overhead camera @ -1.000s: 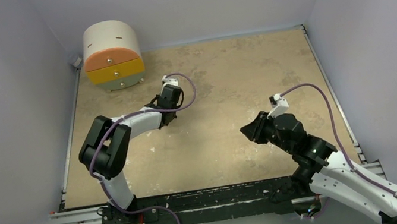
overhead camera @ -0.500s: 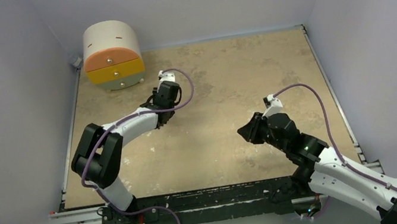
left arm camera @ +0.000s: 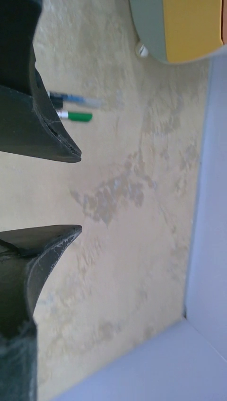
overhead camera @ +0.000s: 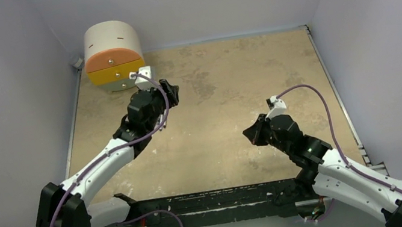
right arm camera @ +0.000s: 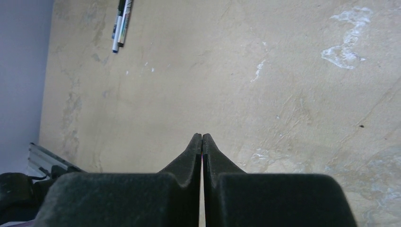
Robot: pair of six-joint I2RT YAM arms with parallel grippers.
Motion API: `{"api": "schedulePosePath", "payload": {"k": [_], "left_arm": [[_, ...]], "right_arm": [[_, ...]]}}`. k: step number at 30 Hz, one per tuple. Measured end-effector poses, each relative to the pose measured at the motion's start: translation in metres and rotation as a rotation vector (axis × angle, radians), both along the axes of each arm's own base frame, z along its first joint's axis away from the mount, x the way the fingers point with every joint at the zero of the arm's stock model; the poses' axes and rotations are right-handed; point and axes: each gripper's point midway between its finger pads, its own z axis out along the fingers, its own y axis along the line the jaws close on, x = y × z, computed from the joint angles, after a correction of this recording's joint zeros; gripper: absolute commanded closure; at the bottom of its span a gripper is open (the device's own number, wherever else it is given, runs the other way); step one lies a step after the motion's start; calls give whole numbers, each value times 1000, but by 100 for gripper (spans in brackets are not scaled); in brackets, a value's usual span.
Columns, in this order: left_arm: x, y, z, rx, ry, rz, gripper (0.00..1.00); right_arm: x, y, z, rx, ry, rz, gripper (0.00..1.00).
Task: Insert the pens into the pen caps
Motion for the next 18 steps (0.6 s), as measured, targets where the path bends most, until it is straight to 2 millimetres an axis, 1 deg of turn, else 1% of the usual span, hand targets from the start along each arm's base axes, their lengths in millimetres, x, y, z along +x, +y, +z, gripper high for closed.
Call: {"api": "schedulePosePath", "payload": {"k": [1, 2, 3, 4, 5, 6, 7, 10, 13, 16, 18], "left_arm": [[-4, -3, 8, -47, -23, -15, 45], [-8, -4, 12, -82, -33, -23, 43], [-10, -5, 13, -100, -33, -29, 43], [-12, -6, 11, -115, -28, -31, 42], [-12, -7, 8, -126, -16, -30, 42], [-13, -7, 2, -132, 0, -26, 41], [-14, -7, -4, -135, 19, -22, 41], [-17, -6, -21, -149, 69, -9, 40], [-21, -4, -33, -167, 104, 7, 40], [-25, -2, -42, -180, 126, 16, 39], [-26, -2, -44, -184, 133, 20, 39]], "right_arm": [[0, -2, -1, -11, -1, -3, 89], [1, -4, -3, -23, -3, -11, 69], [2, -6, -3, -32, -4, -18, 52], [3, -10, -3, -42, -9, -36, 39], [5, -14, -2, -54, -18, -60, 32], [8, -20, 0, -66, -32, -89, 28], [11, -28, 4, -79, -50, -128, 26], [21, -53, 21, -111, -123, -253, 23], [30, -82, 41, -163, -214, -396, 28], [35, -113, 58, -217, -295, -540, 28], [36, -131, 69, -268, -359, -614, 28]]}}
